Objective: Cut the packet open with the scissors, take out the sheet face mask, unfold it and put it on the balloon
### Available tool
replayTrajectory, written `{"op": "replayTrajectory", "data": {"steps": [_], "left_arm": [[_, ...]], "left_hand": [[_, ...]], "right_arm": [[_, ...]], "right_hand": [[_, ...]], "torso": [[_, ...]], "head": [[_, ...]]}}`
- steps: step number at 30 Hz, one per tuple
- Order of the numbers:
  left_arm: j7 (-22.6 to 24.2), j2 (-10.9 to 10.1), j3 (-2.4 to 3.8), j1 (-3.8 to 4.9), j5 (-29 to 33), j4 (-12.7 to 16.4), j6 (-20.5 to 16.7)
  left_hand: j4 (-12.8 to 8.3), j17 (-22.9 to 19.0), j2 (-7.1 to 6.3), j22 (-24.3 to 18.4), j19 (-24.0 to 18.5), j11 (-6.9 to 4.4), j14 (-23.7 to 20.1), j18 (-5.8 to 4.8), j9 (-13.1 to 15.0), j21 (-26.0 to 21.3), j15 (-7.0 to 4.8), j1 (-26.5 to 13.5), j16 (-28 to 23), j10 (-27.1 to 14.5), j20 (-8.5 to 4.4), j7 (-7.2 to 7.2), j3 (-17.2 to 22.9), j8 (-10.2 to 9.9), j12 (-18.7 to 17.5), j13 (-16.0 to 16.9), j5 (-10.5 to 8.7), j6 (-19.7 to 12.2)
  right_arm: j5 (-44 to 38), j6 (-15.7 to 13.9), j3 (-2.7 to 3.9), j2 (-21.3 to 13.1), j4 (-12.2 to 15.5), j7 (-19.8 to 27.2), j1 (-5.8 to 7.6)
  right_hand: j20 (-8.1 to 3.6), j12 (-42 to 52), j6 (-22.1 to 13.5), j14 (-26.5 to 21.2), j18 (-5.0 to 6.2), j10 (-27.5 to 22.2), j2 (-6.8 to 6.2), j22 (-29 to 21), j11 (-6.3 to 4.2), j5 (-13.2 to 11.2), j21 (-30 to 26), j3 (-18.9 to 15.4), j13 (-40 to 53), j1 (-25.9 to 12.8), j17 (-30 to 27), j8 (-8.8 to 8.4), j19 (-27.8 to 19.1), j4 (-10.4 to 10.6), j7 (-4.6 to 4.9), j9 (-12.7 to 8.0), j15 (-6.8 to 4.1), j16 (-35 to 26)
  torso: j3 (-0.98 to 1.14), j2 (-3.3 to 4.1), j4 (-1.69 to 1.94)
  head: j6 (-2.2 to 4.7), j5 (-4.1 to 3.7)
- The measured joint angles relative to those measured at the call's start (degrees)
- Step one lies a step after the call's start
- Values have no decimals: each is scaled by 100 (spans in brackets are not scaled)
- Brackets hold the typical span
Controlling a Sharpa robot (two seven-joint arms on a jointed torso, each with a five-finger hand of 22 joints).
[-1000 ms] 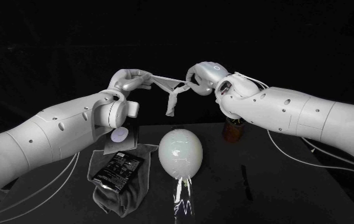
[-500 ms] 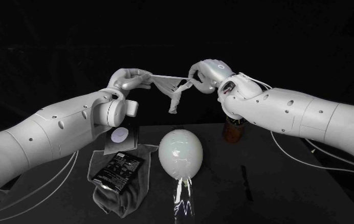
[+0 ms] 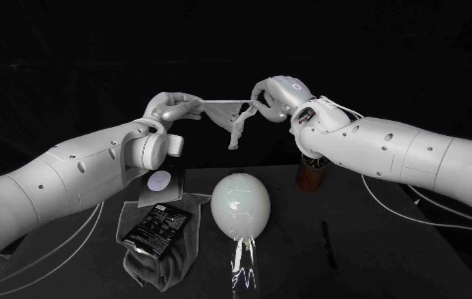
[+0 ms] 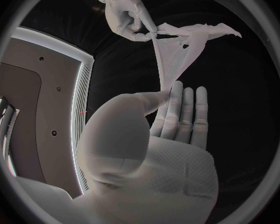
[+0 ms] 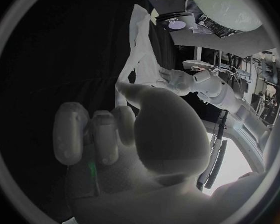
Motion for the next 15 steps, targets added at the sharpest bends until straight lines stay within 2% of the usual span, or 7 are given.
{"op": "replayTrajectory", "data": {"steps": [15], "left_arm": [[27,-2,-1,2,56,34,5]], "left_hand": [[16,-18,-15,6,0,-2,10,-4,0,17,7,-14,-22,43,0,-15,16,9,-50,-11,-6,-16]], "right_arm": [[0,-132,51,-41,80,43,154]], "right_hand": [[1,23,3,0,0,0,-1,2,0,0,28,-1,-3,-1,-2,0,-2,0,-2,-3,0,4]], "torso": [[-1,6,-3]], "head": [[-15,-40]]}}
